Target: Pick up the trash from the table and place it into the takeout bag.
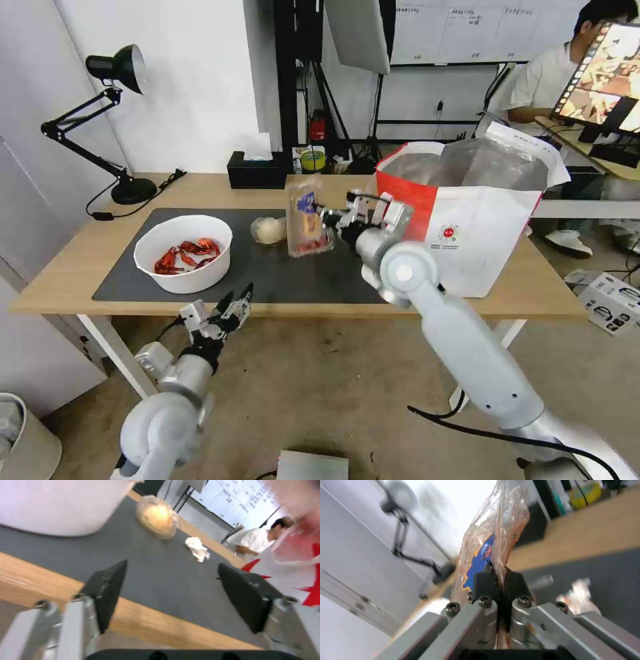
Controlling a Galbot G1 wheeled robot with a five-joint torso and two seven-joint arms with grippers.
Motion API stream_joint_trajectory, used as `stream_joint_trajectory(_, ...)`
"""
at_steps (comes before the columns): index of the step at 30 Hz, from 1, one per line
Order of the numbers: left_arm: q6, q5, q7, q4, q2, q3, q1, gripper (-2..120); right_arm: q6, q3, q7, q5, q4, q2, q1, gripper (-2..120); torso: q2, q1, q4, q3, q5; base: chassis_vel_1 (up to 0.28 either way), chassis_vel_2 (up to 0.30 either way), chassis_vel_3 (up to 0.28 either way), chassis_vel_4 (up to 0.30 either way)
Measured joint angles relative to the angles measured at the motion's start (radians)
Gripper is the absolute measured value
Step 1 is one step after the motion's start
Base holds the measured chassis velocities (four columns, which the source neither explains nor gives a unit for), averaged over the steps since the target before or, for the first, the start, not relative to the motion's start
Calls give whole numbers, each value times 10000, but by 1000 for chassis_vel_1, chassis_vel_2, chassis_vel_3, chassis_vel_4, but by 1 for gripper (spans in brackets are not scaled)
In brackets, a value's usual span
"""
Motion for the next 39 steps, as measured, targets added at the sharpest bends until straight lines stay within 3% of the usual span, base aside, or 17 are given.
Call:
stream_joint_trajectory(5, -487, 928, 472, 118, -55, -255, 186, 99, 1, 545, 452, 736, 647, -41, 498, 0, 0, -1, 0, 0, 0, 0, 0, 0, 0)
stream_joint_trajectory(11, -898, 1759, 760, 140, -77, -460, 302, 100, 4, 969, 796, 1085, 1001, -87, 814, 0, 0, 0, 0, 0, 1, 0, 0, 0, 0)
stream_joint_trajectory(12, -1160, 2283, 869, 221, -70, -553, 362, 100, 13, 1187, 963, 1180, 1082, -99, 905, 0, 0, 0, 0, 0, 0, 0, 0, 0, 0)
stream_joint_trajectory(25, -2273, 4309, 991, 376, -73, -931, 705, 100, 15, 2491, 1908, 1820, 1712, -573, 768, 0, 0, 0, -1, 0, 1, 0, 0, 0, 0)
stream_joint_trajectory(39, -2442, 4589, 1007, 55, -76, -1027, 1005, 100, -23, 4560, 2583, 2212, 2276, -1562, -145, 0, 0, 0, -2, 0, 2, 0, 0, 0, 0)
